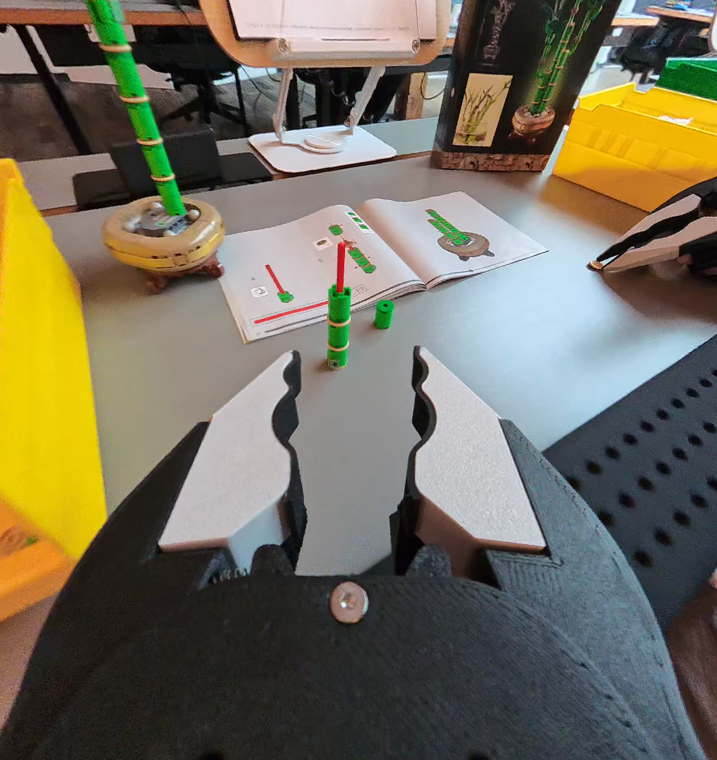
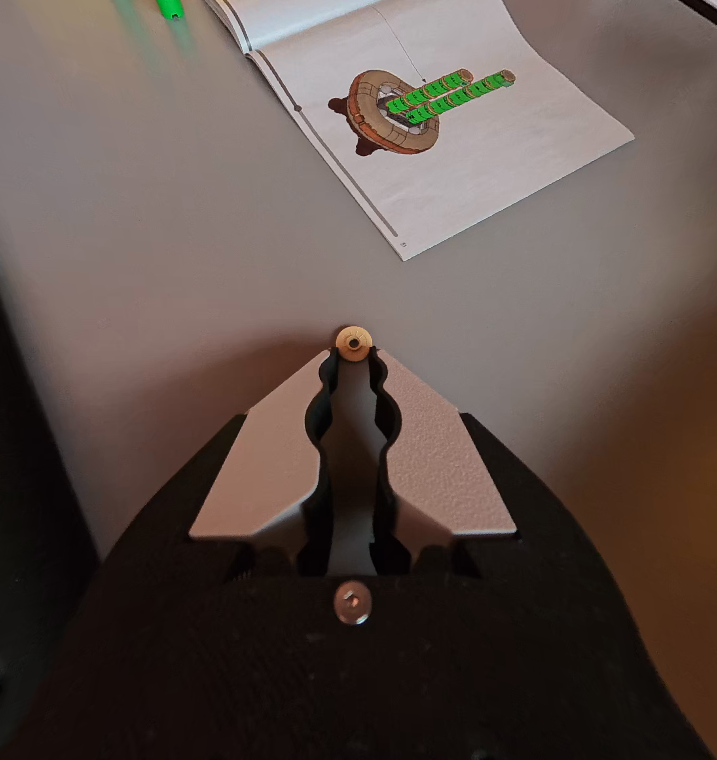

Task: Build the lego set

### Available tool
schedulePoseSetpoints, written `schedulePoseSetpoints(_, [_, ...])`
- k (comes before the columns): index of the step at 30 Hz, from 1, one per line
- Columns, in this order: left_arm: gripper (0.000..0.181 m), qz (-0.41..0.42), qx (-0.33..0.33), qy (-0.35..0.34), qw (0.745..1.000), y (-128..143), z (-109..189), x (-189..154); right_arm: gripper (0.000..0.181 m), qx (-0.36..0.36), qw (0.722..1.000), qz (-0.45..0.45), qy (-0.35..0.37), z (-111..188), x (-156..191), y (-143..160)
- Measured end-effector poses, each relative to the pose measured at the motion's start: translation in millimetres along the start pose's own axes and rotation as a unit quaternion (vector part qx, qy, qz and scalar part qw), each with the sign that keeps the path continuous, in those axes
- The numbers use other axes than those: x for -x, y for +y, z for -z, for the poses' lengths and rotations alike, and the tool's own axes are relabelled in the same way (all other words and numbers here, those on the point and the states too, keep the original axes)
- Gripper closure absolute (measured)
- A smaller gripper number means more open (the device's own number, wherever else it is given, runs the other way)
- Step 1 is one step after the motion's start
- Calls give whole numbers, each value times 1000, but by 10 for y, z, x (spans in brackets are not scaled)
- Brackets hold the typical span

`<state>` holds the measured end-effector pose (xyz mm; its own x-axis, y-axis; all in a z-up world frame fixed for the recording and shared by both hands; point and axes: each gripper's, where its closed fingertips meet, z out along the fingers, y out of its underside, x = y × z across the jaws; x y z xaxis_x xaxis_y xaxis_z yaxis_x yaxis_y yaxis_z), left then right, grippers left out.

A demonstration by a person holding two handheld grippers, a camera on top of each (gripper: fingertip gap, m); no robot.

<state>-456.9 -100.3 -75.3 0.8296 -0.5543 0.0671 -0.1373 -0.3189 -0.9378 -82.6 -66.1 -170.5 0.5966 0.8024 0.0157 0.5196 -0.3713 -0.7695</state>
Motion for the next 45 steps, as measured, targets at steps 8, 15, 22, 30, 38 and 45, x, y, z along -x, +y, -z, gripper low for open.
schedulePoseSetpoints(8, [138, -4, 40, 26, 999, 6, -596, 140, 164, -1, 1000, 10, 7, 1, 4, -2])
schedulePoseSetpoints(15, [148, 0, 43, 55, 998, 110, -773, 156, 146, -11, 998, 56, 33, 20, 30, -28])
schedulePoseSetpoints(22, [146, -34, 45, 53, 997, 167, -869, 127, 143, -15, 996, 78, 31, 27, 78, -36])
schedulePoseSetpoints(30, [166, -65, 37, 56, 996, 134, -891, 142, 144, -30, 987, 137, 79, 93, 121, -56])
schedulePoseSetpoints(38, [166, -34, 2, 98, 995, -232, -833, 6, 143, -22, 994, 94, 51, 69, 87, -35])
schedulePoseSetpoints(45, [167, -76, -88, 108, 987, -1339, -839, 53, 142, -21, 995, 85, 41, 44, 59, -46])
